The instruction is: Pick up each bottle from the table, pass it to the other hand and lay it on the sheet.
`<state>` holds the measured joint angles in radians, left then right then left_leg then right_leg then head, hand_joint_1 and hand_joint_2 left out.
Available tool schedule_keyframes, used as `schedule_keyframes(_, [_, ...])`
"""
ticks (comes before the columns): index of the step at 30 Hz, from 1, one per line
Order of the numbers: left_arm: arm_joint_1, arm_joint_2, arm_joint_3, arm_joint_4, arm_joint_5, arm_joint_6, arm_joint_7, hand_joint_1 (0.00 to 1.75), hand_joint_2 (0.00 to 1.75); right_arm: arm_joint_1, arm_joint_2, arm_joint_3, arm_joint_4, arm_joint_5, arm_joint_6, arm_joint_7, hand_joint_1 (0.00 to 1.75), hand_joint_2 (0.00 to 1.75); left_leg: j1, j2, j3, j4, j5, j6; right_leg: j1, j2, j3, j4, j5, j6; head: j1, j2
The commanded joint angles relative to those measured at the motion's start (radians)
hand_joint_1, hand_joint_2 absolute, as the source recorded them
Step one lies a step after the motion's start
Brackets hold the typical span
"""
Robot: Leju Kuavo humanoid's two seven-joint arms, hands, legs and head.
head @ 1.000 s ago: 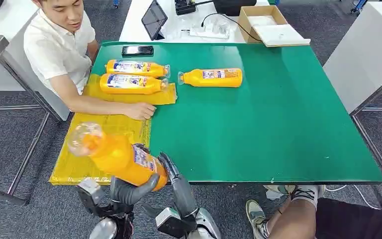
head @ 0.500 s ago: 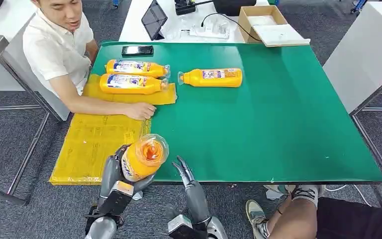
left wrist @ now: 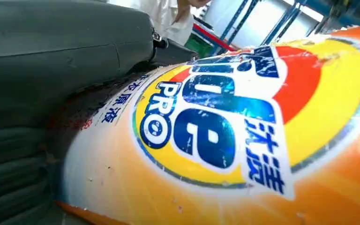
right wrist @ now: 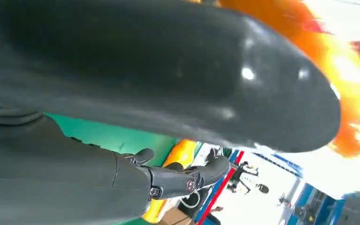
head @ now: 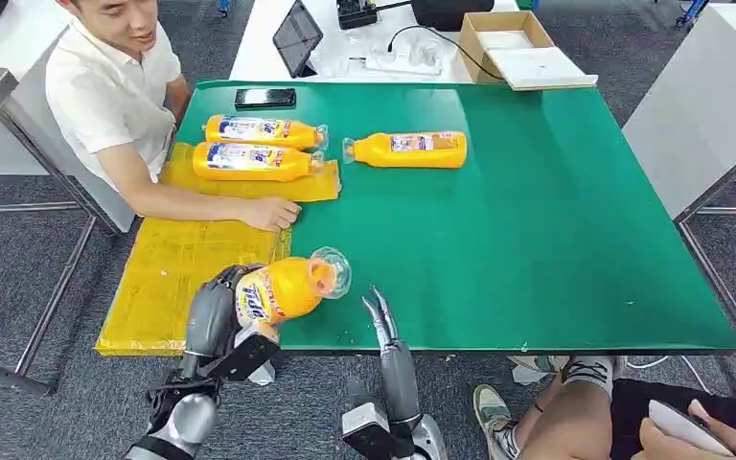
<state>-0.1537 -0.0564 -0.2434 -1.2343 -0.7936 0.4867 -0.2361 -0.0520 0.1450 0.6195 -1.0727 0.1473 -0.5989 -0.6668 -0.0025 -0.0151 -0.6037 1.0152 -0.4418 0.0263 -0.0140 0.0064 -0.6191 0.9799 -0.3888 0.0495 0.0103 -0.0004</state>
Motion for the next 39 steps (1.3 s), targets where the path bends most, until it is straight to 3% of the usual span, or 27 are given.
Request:
schedule_keyframes(1, [-0.283, 0.078, 0.033, 0.435, -0.097, -0.063, 0.082, 1.75, 1.75, 0.024, 0.0, -0.068, -0.048, -0.016, 0.008, -0.031, 0.0, 0.0, 0.0, -0.002, 0.002, -0.001, 0.0, -0.001, 0.001, -0.003, 0.002, -0.001, -0.001, -0.001, 0.0, 0.0])
schedule_keyframes(17, [-0.558, 0.127, -0.039, 0.873, -0.245, -0.274, 0.2, 1.75, 1.75, 0.012, 0.004, -0.097, -0.037, -0.031, 0.018, -0.031, 0.0, 0.0, 0.001, 0.003, 0.006, -0.001, 0.0, -0.003, 0.001, 0.001, 0.006, 0.0, 0.0, -0.003, 0.0, 0.0])
schedule_keyframes(31, [-0.572, 0.115, -0.094, 0.909, -0.307, -0.323, 0.228, 1.75, 1.75, 0.005, 0.005, -0.109, -0.01, -0.031, 0.015, -0.031, 0.0, 0.0, 0.001, 0.004, 0.011, -0.002, 0.001, -0.004, 0.001, 0.002, 0.008, 0.002, 0.001, -0.002, 0.0, 0.0])
schedule_keyframes(32, [-0.571, 0.112, -0.098, 0.909, -0.31, -0.327, 0.227, 1.69, 1.75, 0.004, 0.004, -0.11, -0.009, -0.03, 0.014, -0.031, 0.0, 0.0, 0.001, 0.005, 0.012, -0.002, 0.001, -0.004, 0.001, 0.003, 0.009, 0.001, 0.001, -0.003, 0.0, 0.0])
schedule_keyframes(33, [-0.571, 0.11, -0.102, 0.909, -0.314, -0.328, 0.227, 1.5, 1.75, 0.004, 0.004, -0.111, -0.008, -0.029, 0.013, -0.031, 0.0, 0.0, 0.001, 0.004, 0.011, -0.002, 0.0, -0.004, 0.001, 0.002, 0.009, 0.002, 0.0, -0.003, 0.0, 0.0])
schedule_keyframes(35, [-0.571, 0.11, -0.102, 0.909, -0.314, -0.328, 0.227, 1.5, 1.75, 0.004, 0.004, -0.111, -0.008, -0.029, 0.013, -0.031, 0.0, 0.0, 0.0, 0.003, 0.01, -0.001, 0.001, -0.003, 0.0, 0.002, 0.008, 0.002, 0.0, -0.002, 0.0, 0.0])
schedule_keyframes(36, [-0.571, 0.11, -0.102, 0.909, -0.314, -0.328, 0.227, 0.94, 1.75, 0.004, 0.004, -0.111, -0.008, -0.029, 0.013, -0.031, 0.0, 0.0, 0.001, 0.005, 0.012, -0.002, 0.0, -0.004, 0.001, 0.002, 0.009, 0.001, 0.0, -0.003, 0.0, 0.0])
schedule_keyframes(37, [-0.567, 0.105, -0.096, 0.907, -0.305, -0.335, 0.215, 0.09, 1.75, 0.003, 0.004, -0.115, -0.006, -0.03, 0.012, -0.031, 0.0, 0.0, 0.001, 0.005, 0.012, -0.002, 0.0, -0.004, 0.001, 0.002, 0.009, 0.001, 0.0, -0.003, 0.0, 0.0])
schedule_keyframes(39, [-0.556, 0.097, -0.047, 0.896, -0.234, -0.379, 0.132, 0.0, 1.75, 0.006, 0.0, -0.118, -0.009, -0.031, 0.016, -0.031, 0.0, 0.0, 0.0, 0.004, 0.012, -0.002, 0.0, -0.004, 0.001, 0.002, 0.009, 0.002, 0.0, -0.002, 0.0, 0.0])
